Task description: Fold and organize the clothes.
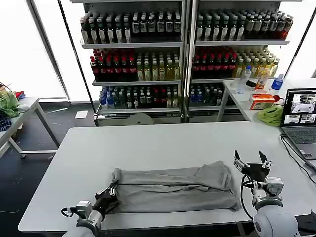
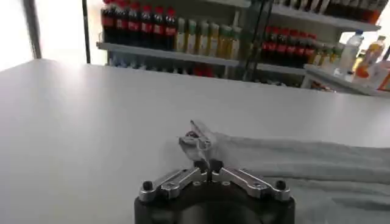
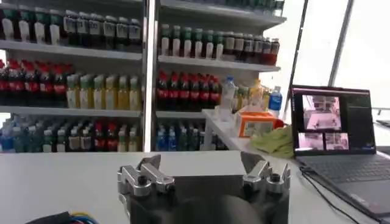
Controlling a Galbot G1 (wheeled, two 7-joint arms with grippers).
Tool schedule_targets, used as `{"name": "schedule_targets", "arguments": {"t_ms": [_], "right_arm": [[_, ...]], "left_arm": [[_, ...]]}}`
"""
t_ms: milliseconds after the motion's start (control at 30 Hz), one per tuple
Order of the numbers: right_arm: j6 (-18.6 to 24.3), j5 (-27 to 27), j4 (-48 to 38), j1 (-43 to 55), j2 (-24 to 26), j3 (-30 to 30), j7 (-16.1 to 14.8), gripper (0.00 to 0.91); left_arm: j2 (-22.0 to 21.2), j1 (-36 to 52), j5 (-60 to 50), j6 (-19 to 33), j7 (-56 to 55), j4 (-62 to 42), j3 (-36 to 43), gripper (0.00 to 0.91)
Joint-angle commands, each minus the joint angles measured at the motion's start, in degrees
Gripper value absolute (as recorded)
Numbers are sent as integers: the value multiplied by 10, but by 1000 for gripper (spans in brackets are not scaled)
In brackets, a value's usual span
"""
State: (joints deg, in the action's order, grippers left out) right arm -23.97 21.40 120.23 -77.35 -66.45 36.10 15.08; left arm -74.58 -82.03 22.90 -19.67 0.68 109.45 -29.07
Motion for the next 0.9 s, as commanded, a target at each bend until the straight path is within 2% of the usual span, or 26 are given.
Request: {"name": "schedule_targets", "arguments": {"t_ms": [33, 133, 167, 300, 367, 467, 533, 633, 800, 900], "right_arm": [[1, 6, -5, 10, 2, 2, 3, 907], [0, 9, -6, 14, 4, -1, 2, 907], [0, 9, -7, 16, 4, -2, 2, 907], [0, 10, -10, 22, 5, -7, 3, 907], [1, 11, -9, 23, 5, -9, 3, 907], [1, 12, -9, 23, 4, -11, 3, 907], [2, 13, -10, 23, 4, -11, 3, 907], [2, 13, -9, 22, 2, -10, 4, 907], [2, 13, -2, 12, -1, -3, 5, 907], [2, 12, 1, 2, -1, 2, 5, 907]], "left_arm": [[125, -5, 118, 9, 8, 4, -191, 0], [184, -13, 152, 9, 13, -25, -266, 0], [191, -13, 157, 9, 14, -35, -278, 0], [283, -6, 166, 18, 17, -131, -357, 0], [324, -1, 164, 26, 16, -178, -372, 0], [357, 4, 158, 33, 17, -226, -380, 0], [354, 5, 156, 31, 17, -217, -380, 0], [323, 3, 141, 25, 16, -159, -352, 0], [241, 10, 76, 16, 11, -72, -271, 0], [208, 18, 25, 12, 8, -41, -214, 0]]}}
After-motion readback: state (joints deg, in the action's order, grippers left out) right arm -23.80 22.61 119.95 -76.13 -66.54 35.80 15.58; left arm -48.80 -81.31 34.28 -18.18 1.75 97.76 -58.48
